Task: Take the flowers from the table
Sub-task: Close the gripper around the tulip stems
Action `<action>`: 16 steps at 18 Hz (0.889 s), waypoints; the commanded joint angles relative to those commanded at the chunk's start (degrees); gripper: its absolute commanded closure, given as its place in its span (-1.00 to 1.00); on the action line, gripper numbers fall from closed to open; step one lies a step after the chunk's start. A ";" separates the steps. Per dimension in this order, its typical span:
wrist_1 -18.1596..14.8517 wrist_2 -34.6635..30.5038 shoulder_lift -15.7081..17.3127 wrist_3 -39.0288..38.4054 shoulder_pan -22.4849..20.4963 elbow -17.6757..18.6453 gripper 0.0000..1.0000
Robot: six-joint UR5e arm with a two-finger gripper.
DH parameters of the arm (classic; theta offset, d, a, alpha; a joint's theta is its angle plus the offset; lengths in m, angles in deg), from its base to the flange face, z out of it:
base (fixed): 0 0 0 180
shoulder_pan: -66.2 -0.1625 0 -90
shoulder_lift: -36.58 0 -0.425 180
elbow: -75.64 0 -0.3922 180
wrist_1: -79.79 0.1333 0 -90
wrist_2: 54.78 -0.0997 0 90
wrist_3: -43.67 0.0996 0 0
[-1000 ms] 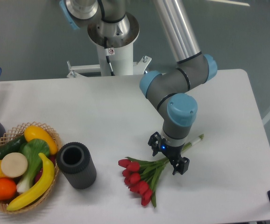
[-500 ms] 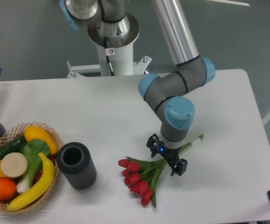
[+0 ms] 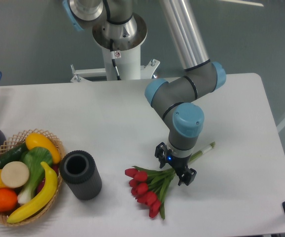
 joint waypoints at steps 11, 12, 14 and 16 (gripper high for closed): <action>-0.17 -1.23 0.00 -0.26 0.35 0.00 0.18; -0.09 -1.23 0.00 -0.61 0.26 0.00 0.27; -0.09 -1.41 0.00 -1.32 0.35 0.00 0.28; -0.09 -2.02 0.00 -1.41 0.44 0.00 0.41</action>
